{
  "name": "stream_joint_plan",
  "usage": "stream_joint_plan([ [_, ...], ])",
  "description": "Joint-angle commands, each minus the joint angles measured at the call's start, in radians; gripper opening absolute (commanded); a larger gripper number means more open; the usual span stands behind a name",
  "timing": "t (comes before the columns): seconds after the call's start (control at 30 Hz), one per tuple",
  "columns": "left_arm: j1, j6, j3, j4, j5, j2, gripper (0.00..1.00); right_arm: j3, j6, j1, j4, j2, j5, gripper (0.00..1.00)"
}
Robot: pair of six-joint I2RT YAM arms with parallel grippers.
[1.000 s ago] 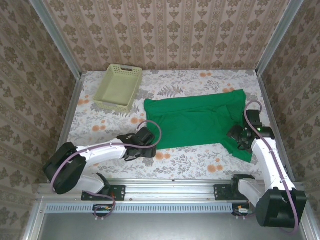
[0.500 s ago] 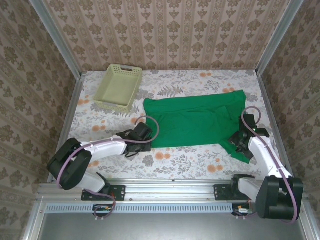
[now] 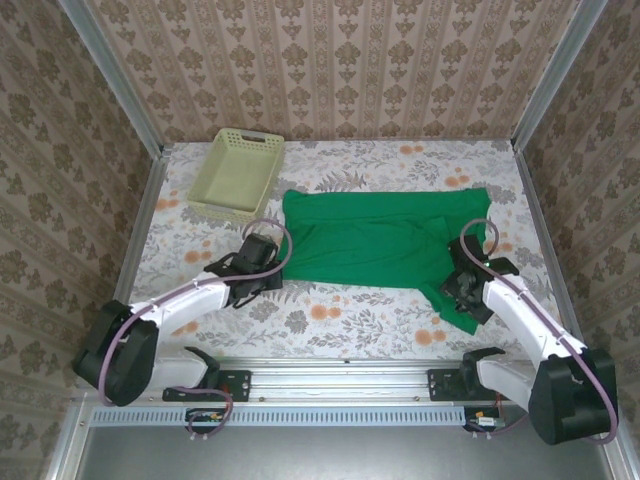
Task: Fold the inside-out t-shirt
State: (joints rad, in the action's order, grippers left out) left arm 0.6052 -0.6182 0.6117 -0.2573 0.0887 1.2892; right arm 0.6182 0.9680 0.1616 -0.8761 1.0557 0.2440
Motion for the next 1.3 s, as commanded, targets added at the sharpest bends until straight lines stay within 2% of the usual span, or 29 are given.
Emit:
stream_joint_plan([
  [0.0,-0.013,0.041,0.037,-0.086,0.078,0.022,0.0,-0.044,0.138,0.05,-0.08,-0.058,0.054,0.77],
  [0.2,-0.03,0.042,0.023,-0.059,0.048,0.021,0.0,-0.074,0.212,0.106,-0.067,-0.043,0.027,0.74],
  [0.3,-0.03,0.037,0.019,-0.055,0.048,0.015,0.0,-0.074,0.257,0.151,-0.06,-0.037,0.033,0.61],
  [0.37,-0.033,0.035,0.013,-0.051,0.053,0.011,0.0,-0.061,0.277,0.171,-0.069,-0.002,0.052,0.59],
  [0.5,-0.036,0.024,0.005,-0.046,0.06,0.002,0.0,-0.082,0.27,0.173,0.044,0.085,-0.004,0.55],
  [0.9,-0.048,0.011,-0.011,-0.06,0.074,-0.042,0.0,0.034,0.185,0.19,0.253,0.297,-0.021,0.52],
  [1.07,-0.048,0.014,-0.006,-0.073,0.071,-0.052,0.0,0.142,0.128,0.193,0.261,0.411,-0.034,0.54],
  [1.13,-0.048,0.016,-0.003,-0.079,0.072,-0.051,0.0,0.154,0.138,0.199,0.21,0.392,0.006,0.54],
  [1.27,-0.048,0.013,0.001,-0.092,0.074,-0.047,0.0,0.094,0.185,0.201,0.125,0.229,0.095,0.54],
])
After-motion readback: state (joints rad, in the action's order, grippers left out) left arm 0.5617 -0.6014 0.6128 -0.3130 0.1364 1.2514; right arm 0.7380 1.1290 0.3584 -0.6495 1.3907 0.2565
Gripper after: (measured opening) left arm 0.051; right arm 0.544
